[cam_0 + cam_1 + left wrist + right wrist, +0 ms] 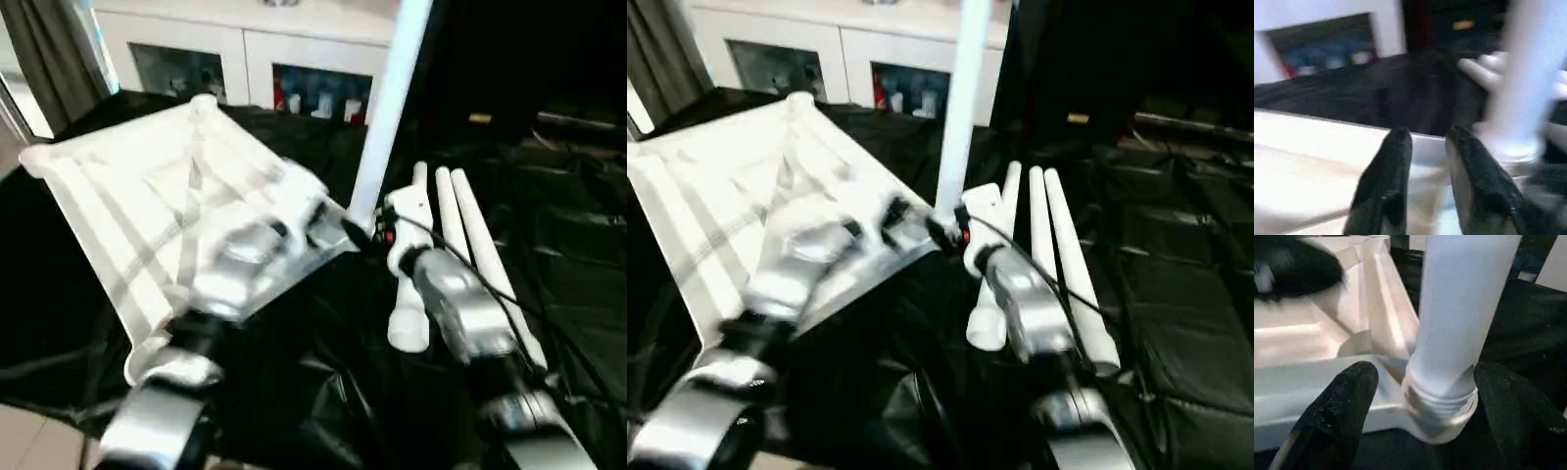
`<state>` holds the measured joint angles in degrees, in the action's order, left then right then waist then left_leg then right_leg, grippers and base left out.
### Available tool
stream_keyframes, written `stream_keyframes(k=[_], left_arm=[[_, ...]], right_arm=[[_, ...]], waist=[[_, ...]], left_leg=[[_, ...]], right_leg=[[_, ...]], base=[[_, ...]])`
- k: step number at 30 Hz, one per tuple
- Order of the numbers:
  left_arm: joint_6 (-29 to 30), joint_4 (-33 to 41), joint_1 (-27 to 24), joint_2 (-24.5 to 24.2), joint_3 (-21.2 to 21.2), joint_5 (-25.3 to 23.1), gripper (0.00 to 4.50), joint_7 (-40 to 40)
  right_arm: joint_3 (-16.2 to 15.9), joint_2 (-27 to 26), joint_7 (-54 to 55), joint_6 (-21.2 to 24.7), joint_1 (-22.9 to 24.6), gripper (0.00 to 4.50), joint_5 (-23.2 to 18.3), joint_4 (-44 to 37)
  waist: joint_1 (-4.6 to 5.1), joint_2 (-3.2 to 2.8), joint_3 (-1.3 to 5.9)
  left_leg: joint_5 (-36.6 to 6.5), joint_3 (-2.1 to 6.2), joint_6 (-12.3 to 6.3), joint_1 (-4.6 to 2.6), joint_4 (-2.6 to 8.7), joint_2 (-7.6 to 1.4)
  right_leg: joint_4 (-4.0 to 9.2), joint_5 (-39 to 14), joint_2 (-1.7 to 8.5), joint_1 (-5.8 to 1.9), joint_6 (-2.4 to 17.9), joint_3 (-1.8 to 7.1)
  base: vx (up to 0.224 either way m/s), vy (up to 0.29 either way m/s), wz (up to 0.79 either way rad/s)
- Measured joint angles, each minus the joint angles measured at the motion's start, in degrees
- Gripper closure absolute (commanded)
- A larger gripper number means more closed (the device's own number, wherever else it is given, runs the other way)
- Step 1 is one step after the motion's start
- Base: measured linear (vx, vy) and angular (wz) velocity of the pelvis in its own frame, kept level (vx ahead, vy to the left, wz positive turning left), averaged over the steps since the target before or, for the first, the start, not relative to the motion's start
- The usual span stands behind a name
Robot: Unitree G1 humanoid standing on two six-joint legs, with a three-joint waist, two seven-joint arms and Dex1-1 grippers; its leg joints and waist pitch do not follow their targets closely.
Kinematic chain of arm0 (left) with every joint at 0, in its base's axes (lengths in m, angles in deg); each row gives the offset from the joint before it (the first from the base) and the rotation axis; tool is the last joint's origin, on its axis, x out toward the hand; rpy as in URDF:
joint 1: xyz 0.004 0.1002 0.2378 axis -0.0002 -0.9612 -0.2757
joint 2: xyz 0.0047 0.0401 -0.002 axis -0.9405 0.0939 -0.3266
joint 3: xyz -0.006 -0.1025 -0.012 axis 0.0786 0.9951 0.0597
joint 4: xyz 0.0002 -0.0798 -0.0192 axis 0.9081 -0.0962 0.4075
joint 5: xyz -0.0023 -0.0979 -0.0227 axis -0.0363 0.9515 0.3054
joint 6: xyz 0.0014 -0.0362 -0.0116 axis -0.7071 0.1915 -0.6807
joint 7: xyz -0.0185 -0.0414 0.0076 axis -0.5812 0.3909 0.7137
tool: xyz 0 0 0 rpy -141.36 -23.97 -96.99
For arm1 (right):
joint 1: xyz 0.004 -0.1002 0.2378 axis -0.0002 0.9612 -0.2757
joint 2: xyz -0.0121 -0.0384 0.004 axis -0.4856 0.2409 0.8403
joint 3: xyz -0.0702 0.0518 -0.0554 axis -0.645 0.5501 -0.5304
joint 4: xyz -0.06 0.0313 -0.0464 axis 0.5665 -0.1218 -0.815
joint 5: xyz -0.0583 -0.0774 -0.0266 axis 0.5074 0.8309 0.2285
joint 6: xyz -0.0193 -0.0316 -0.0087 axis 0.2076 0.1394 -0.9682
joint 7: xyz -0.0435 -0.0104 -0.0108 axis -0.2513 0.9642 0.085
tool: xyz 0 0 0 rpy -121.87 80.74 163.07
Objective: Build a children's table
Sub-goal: Rotate leg to tighten
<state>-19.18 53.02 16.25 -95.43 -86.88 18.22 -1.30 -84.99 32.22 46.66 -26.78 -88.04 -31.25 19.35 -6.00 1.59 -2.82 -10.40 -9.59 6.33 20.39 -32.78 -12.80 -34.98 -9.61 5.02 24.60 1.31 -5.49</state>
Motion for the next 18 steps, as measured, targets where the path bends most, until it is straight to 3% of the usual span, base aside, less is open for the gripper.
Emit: stream_keyframes(k=[6, 8, 11, 12, 15, 18], left_arm=[[6.4, 10.1, -6.8, -7.7, 7.5, -5.8, 2.42, -6.7], [8.7, 15.4, -10.1, -9.4, 10.8, -7.7, 2.35, -10.2], [11.3, 20.4, -13.6, -10.4, 15.3, -10.3, 2.23, -14.6], [12.4, 22.2, -15.0, -10.5, 16.7, -11.4, 2.0, -16.0], [15.5, 28.3, -20.8, -10.4, 19.7, -13.9, 1.95, -19.0], [19.2, 31.9, -27.1, -10.3, 22.0, -16.5, 1.62, -20.1]], right_arm=[[-1.9, 1.8, -1.4, 4.3, 1.6, 0.92, 0.1, -6.7], [-4.1, 2.0, -2.6, 7.3, 3.1, 0.92, 0.2, -10.1], [-6.0, 2.6, -3.5, 9.9, 4.5, 0.92, 0.4, -11.9], [-6.4, 2.6, -3.6, 10.6, 4.5, 0.92, 0.5, -12.0], [-6.9, 2.4, -3.4, 11.8, 4.9, 0.92, 0.5, -13.3], [-7.5, 2.1, -3.1, 12.8, 4.9, 0.92, 0.5, -14.4]], waist=[[0.14, 0.03, 0.0], [0.14, 0.05, 0.01], [0.02, 0.06, 0.02], [-0.15, 0.08, 0.02], [-0.16, 0.23, 0.03], [-0.15, 0.48, 0.02]], left_leg=[[-0.1, 0.04, 0.39, -0.11, -0.01, -0.03], [-0.1, 0.06, 0.41, -0.09, -0.01, -0.03], [-0.1, 0.09, 0.41, -0.07, -0.01, -0.02], [-0.1, 0.1, 0.41, -0.14, -0.01, -0.03], [-0.1, 0.08, 0.4, -0.06, -0.01, -0.03], [-0.1, 0.1, 0.41, -0.07, -0.01, -0.08]], right_leg=[[-0.03, -0.1, -0.06, -0.08, -0.3, 0.01], [0.01, -0.1, -0.07, -0.09, -0.3, 0.02], [0.03, -0.1, -0.07, -0.09, -0.2, 0.01], [0.03, -0.1, -0.07, -0.08, -0.2, 0.02], [0.03, -0.1, -0.08, -0.11, -0.2, 0.06], [0.03, -0.2, -0.16, -0.14, -0.4, 0.07]], base=[[0.0, 0.0, 0.0], [0.0, 0.0, 0.0], [0.0, 0.0, 0.0], [0.0, 0.0, 0.0], [0.0, 0.0, 0.0], [0.0, 0.0, 0.0]])
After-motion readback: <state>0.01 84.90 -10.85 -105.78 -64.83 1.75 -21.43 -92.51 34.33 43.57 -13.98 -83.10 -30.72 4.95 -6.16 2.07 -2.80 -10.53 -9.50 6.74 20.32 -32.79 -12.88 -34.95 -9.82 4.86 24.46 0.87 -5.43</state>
